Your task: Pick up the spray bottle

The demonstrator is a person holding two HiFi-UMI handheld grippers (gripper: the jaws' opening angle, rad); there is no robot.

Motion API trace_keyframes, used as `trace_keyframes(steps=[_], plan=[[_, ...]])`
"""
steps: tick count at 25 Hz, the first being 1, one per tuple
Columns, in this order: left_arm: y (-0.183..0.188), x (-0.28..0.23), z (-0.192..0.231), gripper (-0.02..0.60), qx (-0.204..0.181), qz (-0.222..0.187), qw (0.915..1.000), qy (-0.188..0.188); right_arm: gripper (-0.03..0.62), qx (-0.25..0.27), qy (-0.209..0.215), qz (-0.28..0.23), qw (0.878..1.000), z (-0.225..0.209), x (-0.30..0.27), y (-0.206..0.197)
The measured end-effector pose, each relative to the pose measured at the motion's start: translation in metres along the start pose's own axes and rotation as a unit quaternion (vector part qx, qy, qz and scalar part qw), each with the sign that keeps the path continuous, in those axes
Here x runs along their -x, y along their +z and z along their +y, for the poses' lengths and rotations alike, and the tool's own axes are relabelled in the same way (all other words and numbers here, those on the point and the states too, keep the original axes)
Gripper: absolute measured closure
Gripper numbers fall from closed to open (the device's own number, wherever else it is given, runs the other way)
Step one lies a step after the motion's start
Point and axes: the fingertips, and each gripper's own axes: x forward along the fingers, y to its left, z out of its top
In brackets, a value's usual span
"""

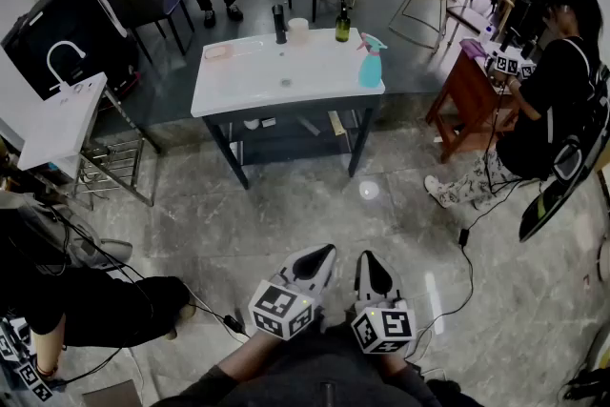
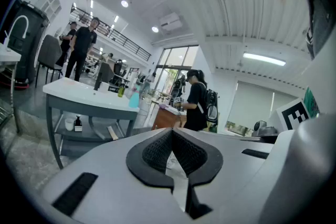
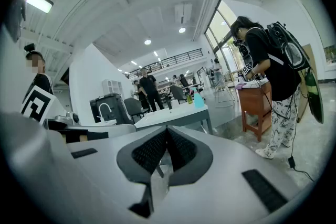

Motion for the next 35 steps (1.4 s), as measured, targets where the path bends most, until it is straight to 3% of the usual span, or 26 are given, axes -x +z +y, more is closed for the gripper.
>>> trace_keyframes(steps=[10, 22, 35], plan=[[0.002, 0.003, 0.007, 0.575, 0.003, -0.001, 1.0000, 0.004, 0.586, 0.000, 0.002, 0.000, 1.000, 0.005, -0.005, 0.000], [0.003, 0.014, 0.015, 0.575, -0.004, 0.000, 1.0000, -0.009, 0.585, -0.040, -0.010, -0.011, 0.999, 0.013, -0.009, -0.004], [-0.007, 0.028, 0.010, 0.575, 0.013, 0.007, 0.9997, -0.019, 0.585, -0.034, -0.013, -0.009, 0.999, 0.028, 0.004, -0.008]])
